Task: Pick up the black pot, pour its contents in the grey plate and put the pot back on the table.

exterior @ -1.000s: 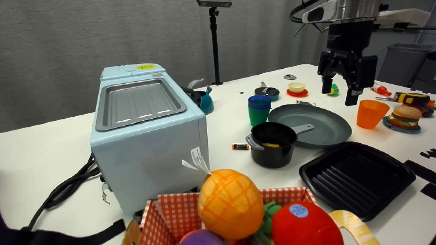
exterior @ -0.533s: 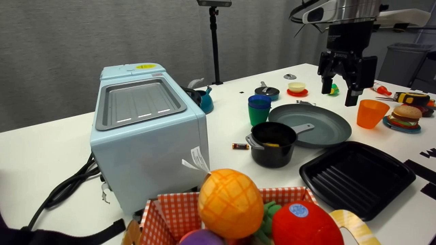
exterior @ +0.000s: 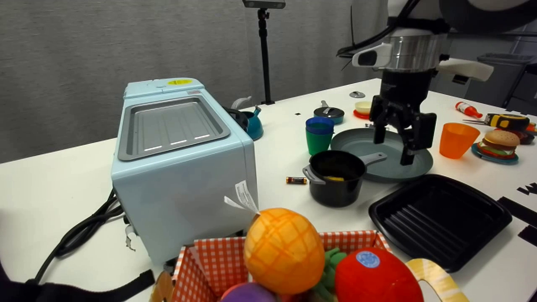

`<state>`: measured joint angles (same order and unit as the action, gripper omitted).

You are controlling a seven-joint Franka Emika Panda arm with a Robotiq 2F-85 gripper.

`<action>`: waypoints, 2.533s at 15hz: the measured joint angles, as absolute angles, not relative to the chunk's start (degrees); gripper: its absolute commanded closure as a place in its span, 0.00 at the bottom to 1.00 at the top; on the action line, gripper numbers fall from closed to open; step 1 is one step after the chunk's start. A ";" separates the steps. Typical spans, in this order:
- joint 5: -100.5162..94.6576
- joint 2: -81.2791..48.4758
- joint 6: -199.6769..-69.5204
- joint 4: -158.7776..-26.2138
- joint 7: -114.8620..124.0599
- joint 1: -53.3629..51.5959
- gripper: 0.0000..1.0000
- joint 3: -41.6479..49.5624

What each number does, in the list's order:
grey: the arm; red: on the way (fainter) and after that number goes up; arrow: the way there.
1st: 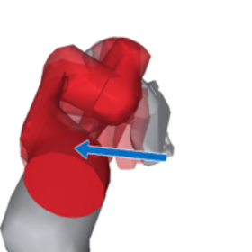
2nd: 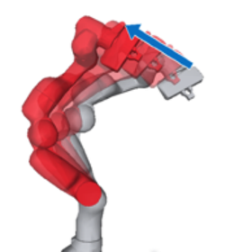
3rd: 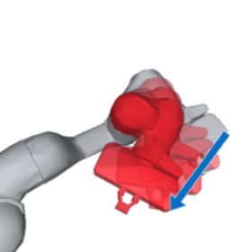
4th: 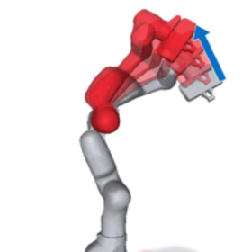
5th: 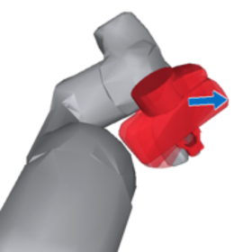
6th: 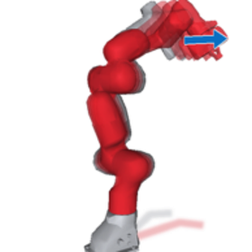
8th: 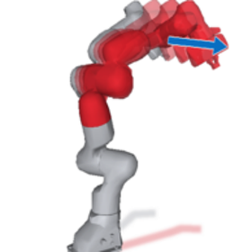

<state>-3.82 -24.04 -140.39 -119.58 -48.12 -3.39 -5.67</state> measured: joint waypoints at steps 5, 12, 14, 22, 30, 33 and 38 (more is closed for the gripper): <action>-7.75 -29.44 -149.09 -117.61 -48.03 -3.54 0.00 -6.52; -9.33 -32.45 -152.49 -115.75 -47.97 -3.50 0.28 -6.76; -9.35 -32.73 -152.49 -115.64 -47.97 -3.47 0.42 -6.76; -9.89 -32.75 -152.49 -115.00 -48.11 -2.77 0.88 -6.82; -9.43 -32.44 -152.28 -115.03 -47.19 -2.62 0.88 -8.12; -7.48 -31.17 -151.80 -115.07 -46.21 -1.57 0.88 -9.64; -3.52 -26.68 -150.10 -116.08 -46.10 0.73 0.88 -10.69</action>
